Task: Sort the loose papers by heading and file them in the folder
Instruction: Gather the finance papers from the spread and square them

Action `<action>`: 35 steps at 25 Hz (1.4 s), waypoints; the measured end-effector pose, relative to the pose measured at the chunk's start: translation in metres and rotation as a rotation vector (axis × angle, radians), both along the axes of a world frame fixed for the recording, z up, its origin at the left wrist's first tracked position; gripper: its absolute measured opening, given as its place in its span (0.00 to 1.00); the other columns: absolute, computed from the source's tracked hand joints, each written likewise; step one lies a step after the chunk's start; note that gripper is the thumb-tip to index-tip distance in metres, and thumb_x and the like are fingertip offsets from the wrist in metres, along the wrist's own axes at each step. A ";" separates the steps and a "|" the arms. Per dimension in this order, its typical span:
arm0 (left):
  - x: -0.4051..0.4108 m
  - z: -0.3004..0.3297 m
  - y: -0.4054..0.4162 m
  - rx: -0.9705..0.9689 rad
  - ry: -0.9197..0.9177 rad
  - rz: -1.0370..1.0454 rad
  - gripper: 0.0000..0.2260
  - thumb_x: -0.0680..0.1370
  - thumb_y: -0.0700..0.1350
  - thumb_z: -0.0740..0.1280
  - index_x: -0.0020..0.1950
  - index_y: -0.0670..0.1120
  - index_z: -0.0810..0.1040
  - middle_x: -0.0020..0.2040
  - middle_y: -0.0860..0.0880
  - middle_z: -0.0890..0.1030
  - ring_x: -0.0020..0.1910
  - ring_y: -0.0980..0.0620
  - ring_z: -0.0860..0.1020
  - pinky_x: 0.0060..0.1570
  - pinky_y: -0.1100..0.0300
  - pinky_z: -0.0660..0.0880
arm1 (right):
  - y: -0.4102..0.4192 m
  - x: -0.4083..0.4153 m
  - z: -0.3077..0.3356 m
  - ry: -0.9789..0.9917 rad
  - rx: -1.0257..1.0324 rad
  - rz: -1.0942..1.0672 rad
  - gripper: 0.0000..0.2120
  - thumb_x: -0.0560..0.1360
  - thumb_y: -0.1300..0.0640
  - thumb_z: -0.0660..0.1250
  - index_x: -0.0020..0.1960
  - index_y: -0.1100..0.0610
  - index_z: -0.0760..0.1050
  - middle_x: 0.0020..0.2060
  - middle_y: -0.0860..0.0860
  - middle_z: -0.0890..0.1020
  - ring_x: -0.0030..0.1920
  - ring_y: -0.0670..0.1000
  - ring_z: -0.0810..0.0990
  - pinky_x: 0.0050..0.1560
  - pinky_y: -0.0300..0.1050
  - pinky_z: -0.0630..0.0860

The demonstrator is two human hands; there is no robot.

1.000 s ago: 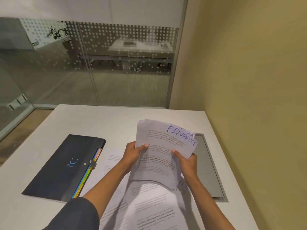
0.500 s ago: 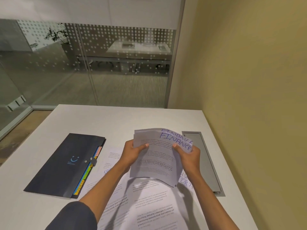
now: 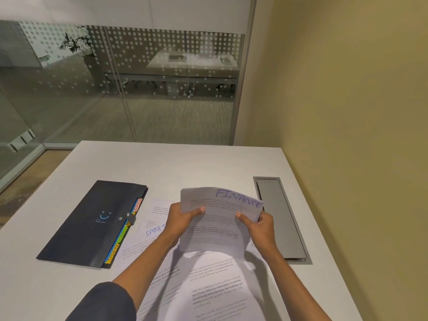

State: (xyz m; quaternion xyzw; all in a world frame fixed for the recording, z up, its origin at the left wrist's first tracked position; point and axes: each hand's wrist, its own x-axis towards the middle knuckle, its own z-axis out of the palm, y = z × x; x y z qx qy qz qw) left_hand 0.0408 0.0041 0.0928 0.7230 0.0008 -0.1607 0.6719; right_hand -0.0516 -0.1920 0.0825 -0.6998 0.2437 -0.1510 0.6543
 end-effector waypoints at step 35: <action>-0.021 -0.026 0.009 -0.021 0.016 -0.034 0.10 0.72 0.40 0.74 0.50 0.51 0.80 0.47 0.55 0.84 0.45 0.57 0.81 0.39 0.66 0.75 | 0.006 -0.001 -0.028 0.045 0.047 0.076 0.12 0.71 0.61 0.76 0.54 0.57 0.81 0.47 0.50 0.85 0.46 0.50 0.84 0.40 0.37 0.79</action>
